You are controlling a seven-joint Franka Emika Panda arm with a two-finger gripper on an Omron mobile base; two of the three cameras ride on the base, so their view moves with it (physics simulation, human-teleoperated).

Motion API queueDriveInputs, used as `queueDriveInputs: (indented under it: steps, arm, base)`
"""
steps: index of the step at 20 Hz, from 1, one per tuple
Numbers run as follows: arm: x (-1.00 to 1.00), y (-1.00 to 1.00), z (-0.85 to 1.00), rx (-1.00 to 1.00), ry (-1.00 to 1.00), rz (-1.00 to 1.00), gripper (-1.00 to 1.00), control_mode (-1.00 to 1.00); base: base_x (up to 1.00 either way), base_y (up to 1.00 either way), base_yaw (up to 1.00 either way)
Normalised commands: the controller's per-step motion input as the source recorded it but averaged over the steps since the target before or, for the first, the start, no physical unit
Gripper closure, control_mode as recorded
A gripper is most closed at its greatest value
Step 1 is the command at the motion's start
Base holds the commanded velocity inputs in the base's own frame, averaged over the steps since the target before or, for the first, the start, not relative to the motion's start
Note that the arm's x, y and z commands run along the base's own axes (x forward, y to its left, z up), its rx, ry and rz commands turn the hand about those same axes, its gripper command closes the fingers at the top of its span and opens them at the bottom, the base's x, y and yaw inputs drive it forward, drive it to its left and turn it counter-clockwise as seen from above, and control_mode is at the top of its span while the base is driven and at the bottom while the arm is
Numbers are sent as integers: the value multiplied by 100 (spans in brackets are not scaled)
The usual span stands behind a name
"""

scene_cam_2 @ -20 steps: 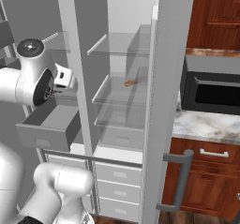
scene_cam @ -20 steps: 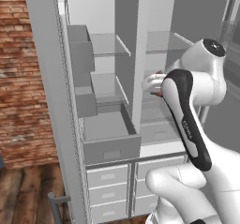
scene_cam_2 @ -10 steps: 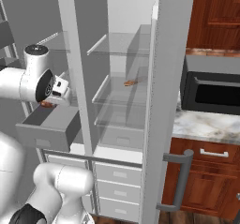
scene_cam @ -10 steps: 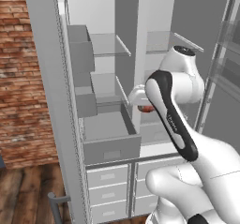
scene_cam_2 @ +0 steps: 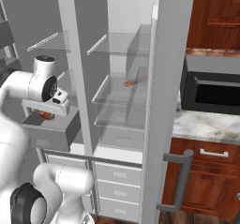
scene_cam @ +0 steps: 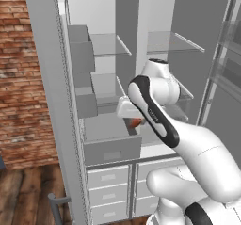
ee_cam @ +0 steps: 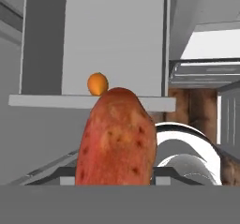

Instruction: Take the carrot and sweet potato from the fridge shelf and place them in the freezer drawer to begin freezing them.

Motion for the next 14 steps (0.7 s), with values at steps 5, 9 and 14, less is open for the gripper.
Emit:
queueDriveInputs:
  steps: [5, 9, 14]
  arm:
    - [34, 24, -43, -2, 12, 0, 100, -100]
    - [31, 3, -36, 0, 1, 0, 100, -100]
    - [38, 2, -32, -1, 0, 0, 100, -100]
  base:
    - [0, 0, 0]
    - [0, 0, 0]
    - [0, 0, 0]
